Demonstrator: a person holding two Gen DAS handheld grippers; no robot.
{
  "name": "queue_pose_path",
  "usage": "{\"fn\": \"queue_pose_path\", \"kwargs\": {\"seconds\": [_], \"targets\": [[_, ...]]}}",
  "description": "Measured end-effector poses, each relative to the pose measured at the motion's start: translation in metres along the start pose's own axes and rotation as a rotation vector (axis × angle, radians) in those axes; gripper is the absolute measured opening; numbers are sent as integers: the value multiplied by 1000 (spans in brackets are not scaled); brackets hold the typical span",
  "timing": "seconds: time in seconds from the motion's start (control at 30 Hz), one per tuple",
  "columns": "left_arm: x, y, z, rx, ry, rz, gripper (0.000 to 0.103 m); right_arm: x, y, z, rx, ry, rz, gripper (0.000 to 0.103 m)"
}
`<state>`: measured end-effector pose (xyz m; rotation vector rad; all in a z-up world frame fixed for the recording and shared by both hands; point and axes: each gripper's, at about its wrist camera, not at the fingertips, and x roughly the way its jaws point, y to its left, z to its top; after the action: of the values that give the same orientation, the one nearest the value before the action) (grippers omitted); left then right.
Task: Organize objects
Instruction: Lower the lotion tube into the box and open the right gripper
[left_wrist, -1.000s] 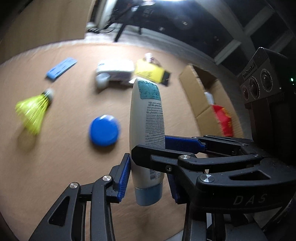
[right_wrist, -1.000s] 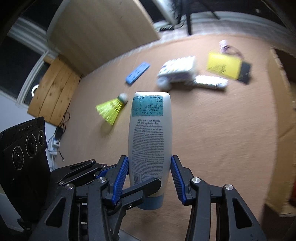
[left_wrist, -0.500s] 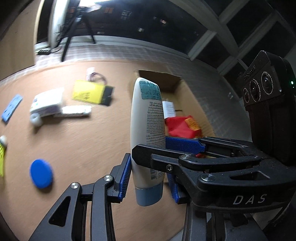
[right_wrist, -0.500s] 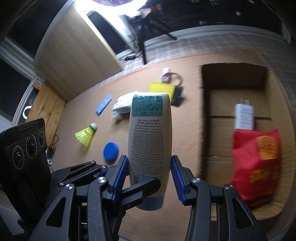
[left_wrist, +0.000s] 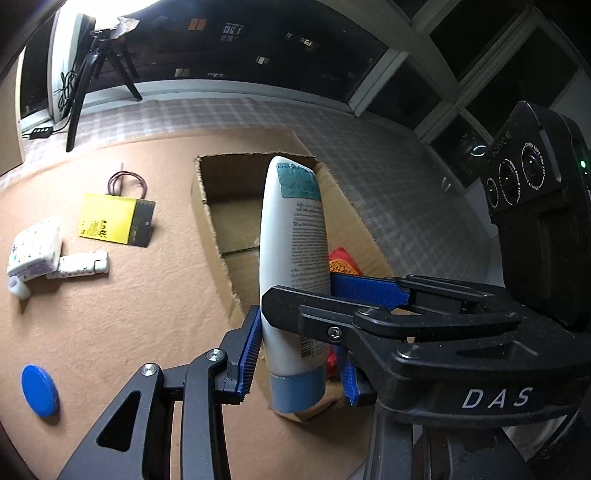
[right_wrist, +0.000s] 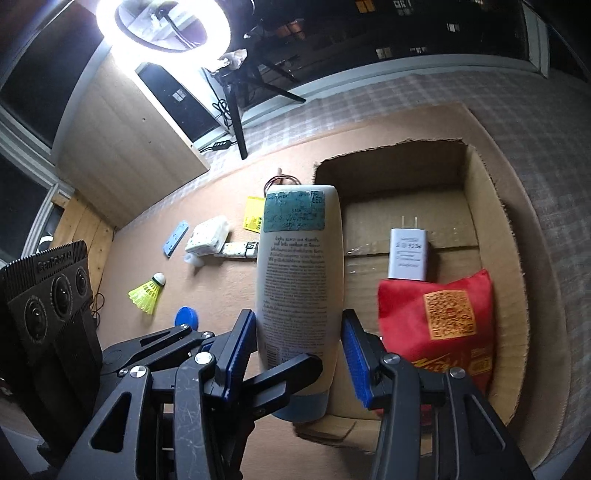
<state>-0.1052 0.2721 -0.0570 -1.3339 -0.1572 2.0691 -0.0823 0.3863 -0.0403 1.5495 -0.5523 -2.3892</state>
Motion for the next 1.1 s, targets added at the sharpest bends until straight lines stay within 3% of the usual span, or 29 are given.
{"fn": "queue_pose_path", "kwargs": {"seconds": [0.6,0.83,1.1], "targets": [[39,-9,-1,28,73,24,40,18,-35,-3,87,46,15,44],[36,-14,-4,55,70,47,56,20,-36,-1,109,42,-9,47],[21,-9,-8,68,50,75,60,14,-31,-3,96,3,-45,54]]}}
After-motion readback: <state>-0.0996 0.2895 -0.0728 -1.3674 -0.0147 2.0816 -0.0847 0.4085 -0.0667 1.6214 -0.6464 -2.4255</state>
